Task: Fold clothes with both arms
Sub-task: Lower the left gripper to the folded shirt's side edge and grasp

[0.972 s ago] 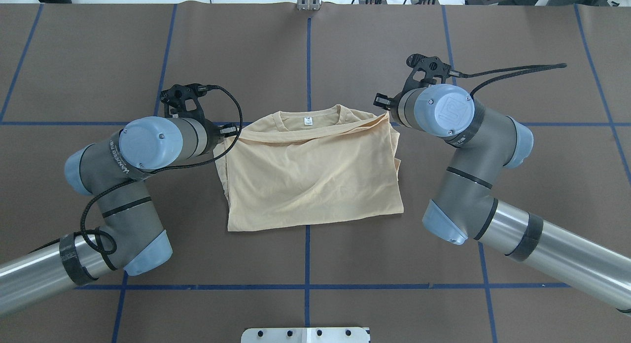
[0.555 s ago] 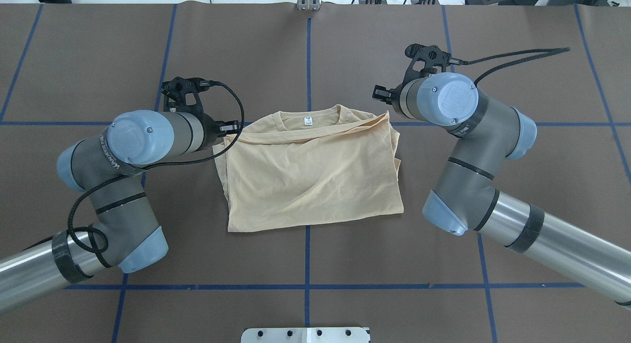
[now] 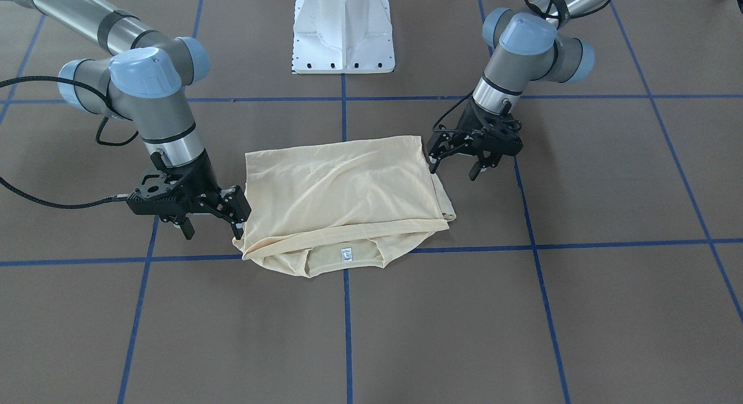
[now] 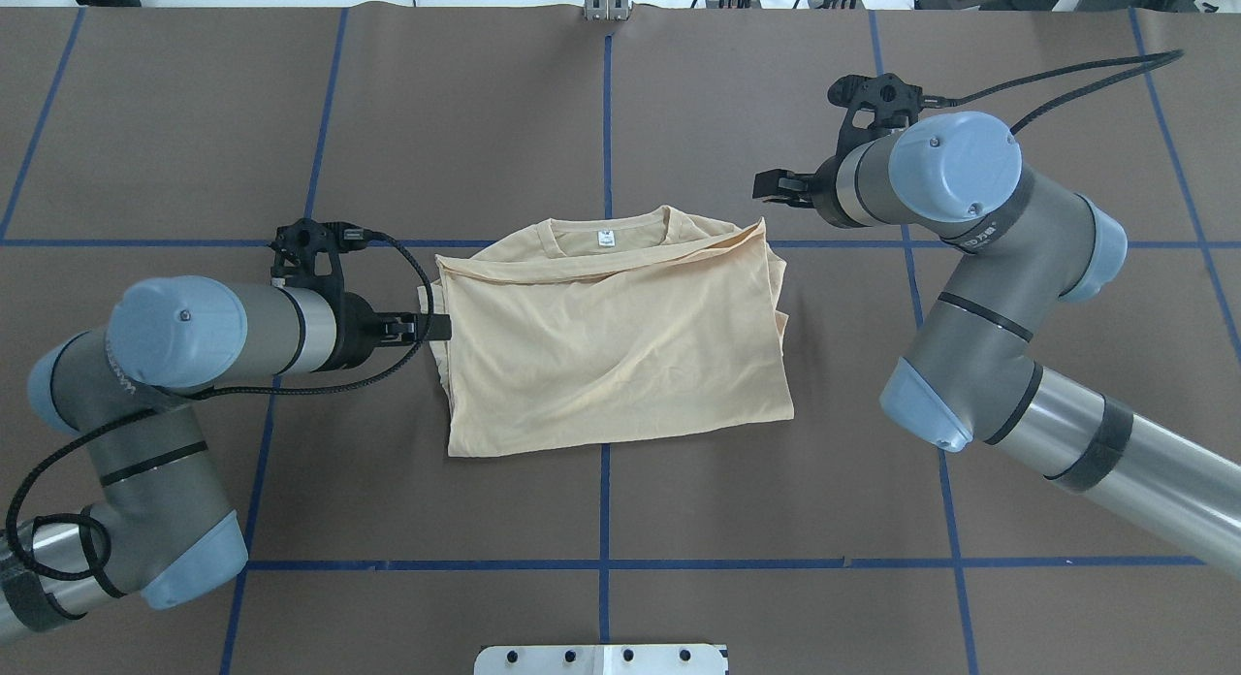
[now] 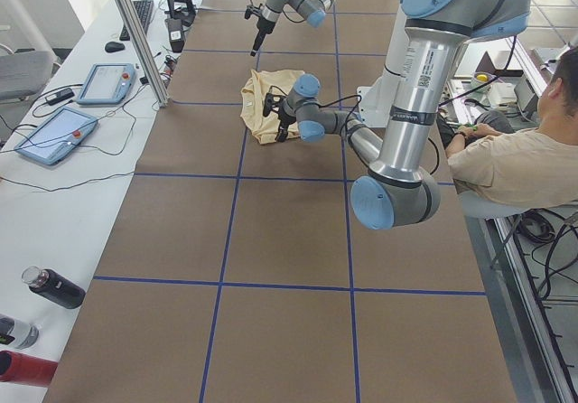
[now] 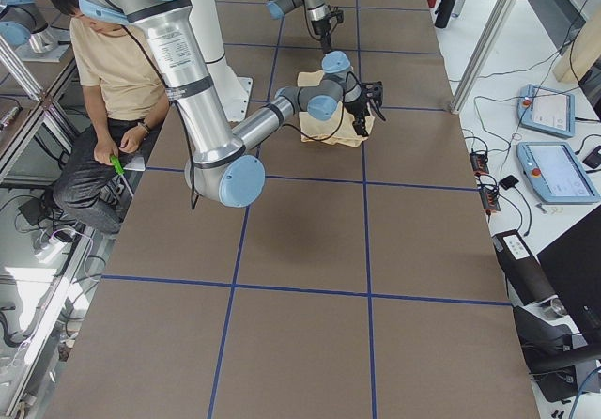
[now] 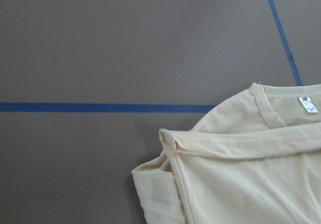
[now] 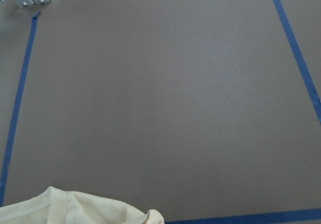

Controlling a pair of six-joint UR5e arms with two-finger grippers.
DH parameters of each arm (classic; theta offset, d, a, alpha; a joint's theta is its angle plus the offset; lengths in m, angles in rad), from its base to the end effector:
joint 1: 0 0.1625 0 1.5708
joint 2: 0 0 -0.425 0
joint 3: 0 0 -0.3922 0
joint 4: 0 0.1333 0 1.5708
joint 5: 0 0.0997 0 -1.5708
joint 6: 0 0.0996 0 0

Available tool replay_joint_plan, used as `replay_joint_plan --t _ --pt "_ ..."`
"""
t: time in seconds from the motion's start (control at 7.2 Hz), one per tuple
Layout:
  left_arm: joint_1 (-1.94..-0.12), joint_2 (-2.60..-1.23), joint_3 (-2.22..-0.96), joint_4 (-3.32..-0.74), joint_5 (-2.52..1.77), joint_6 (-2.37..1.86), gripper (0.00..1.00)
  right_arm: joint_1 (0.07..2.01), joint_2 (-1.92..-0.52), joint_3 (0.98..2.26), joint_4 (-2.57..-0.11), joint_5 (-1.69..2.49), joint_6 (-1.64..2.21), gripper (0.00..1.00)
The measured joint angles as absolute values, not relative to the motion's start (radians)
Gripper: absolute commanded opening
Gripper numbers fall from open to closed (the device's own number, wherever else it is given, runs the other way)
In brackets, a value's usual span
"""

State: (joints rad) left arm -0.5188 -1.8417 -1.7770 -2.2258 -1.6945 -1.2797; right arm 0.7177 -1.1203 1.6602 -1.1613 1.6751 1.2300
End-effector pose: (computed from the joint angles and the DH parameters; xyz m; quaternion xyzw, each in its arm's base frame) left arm 0.4558 -0.3996 0.3436 0.1629 0.5125 -0.0628 0.8407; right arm -0.4164 -0.5267 0.3201 0.1904 -0.4174 0.1430 0.8770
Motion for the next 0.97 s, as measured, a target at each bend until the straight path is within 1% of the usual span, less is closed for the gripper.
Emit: replay_joint_plan --t 0.14,0.28,0.42,0.97 --pt "-0.479 -1.836 -1.778 -2.238 -1.69 -1.322 0.78 0.717 -1.121 1.661 -1.161 1.673 1.23 1.0" --pt "-0.444 -1.835 -1.779 -2.242 -1.683 -1.352 0.64 0.717 -1.121 1.661 -1.16 1.672 1.229 1.0" --pt "-0.415 -1.836 -1.779 -2.244 -1.678 -1.366 0.64 0.716 -1.122 1.661 -1.16 1.672 1.229 1.0" --pt "-0.362 -1.837 -1.779 -2.244 -1.674 -1.376 0.51 0.717 -1.123 1.664 -1.16 1.671 1.231 1.0"
